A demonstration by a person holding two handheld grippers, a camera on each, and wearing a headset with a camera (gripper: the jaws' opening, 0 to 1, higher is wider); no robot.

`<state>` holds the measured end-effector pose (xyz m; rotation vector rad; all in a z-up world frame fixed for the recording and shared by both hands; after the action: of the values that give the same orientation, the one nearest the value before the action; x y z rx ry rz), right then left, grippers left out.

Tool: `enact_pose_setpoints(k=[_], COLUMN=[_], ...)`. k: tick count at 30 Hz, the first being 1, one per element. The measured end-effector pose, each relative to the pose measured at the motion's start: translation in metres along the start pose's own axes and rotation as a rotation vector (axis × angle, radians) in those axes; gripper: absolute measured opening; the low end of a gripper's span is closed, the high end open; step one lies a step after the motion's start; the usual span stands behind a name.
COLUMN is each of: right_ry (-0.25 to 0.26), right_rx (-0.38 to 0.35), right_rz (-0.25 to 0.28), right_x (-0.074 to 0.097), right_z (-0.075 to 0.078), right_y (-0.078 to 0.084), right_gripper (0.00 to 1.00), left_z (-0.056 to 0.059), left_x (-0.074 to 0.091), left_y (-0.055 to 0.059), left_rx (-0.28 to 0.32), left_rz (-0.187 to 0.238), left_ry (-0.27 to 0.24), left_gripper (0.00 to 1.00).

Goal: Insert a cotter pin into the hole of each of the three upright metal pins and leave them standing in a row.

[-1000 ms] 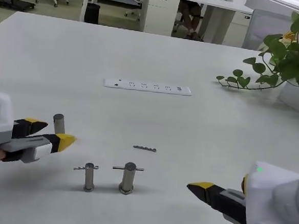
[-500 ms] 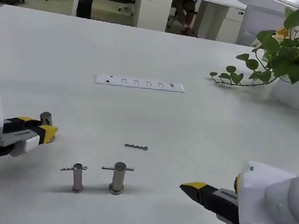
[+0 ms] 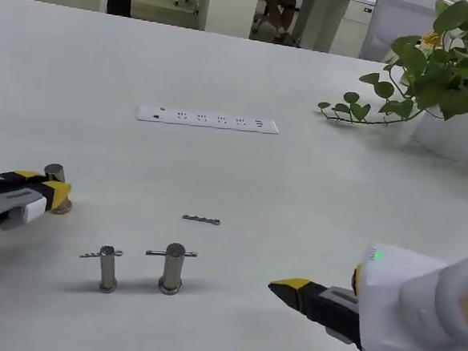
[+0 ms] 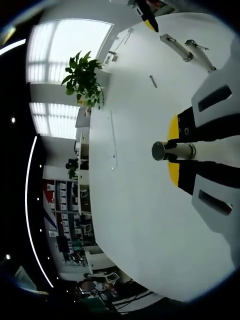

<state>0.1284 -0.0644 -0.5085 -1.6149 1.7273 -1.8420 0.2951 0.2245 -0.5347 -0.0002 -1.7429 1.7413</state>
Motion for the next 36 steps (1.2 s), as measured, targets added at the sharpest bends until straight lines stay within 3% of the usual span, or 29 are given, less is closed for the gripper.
enact_pose_setpoints(k=[9, 18, 19, 20, 22, 26, 28, 32, 36], right_ry=[-0.014, -0.019, -0.019, -0.021, -0.023, -0.029, -0.035, -0.048, -0.059], right_rx=[0.007, 0.016, 0.018, 0.022, 0.032, 0.043, 0.051, 0.089, 0.107], right_rz=[0.003, 0.019, 0.020, 0.022, 0.021, 0.027, 0.038, 0.037, 0.044], right_x=[-0.002, -0.001, -0.001, -0.001, -0.001, -0.001, 0.000, -0.001, 0.000], right_z=[-0.002, -0.004, -0.003, -0.004, -0.006, -0.008, -0.011, -0.016, -0.019], right_y=[-0.002, -0.005, -0.006, -0.006, -0.007, -0.009, -0.011, -0.014, -0.016], right_gripper=[0.98, 0.98, 0.98, 0.98, 0.98, 0.98, 0.98, 0.98, 0.98], left_z=[0.000, 0.007, 0.008, 0.011, 0.018, 0.025, 0.028, 0.038, 0.050], left_x=[0.010, 0.055, 0.060, 0.067, 0.078, 0.092, 0.098, 0.106, 0.114], left_y=[-0.002, -0.014, -0.014, -0.014, -0.012, -0.008, -0.004, 0.005, 0.016], left_rx=[-0.014, -0.032, -0.002, 0.023, -0.018, -0.026, 0.014, -0.034, -0.022], left_rz=[-0.030, -0.003, -0.004, -0.012, 0.000, 0.002, -0.022, -0.031, -0.057], left_ry=[-0.034, -0.033, -0.040, -0.040, -0.032, -0.042, -0.049, -0.035, -0.019], left_gripper=[0.09, 0.09, 0.09, 0.09, 0.09, 0.09, 0.09, 0.09, 0.09])
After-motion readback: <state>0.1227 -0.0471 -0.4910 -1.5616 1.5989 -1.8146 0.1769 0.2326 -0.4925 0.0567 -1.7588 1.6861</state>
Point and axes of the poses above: the centre of the closed fingertips' face, and the gripper's own axes: x roughly backward along the fingers, z roughly to its right, y roughly out of its underside, the point moved 9 cm from there along x, roughly backward along the fingers, and after that the axes turned 2 degrees about -z, right-handed, at the moved point
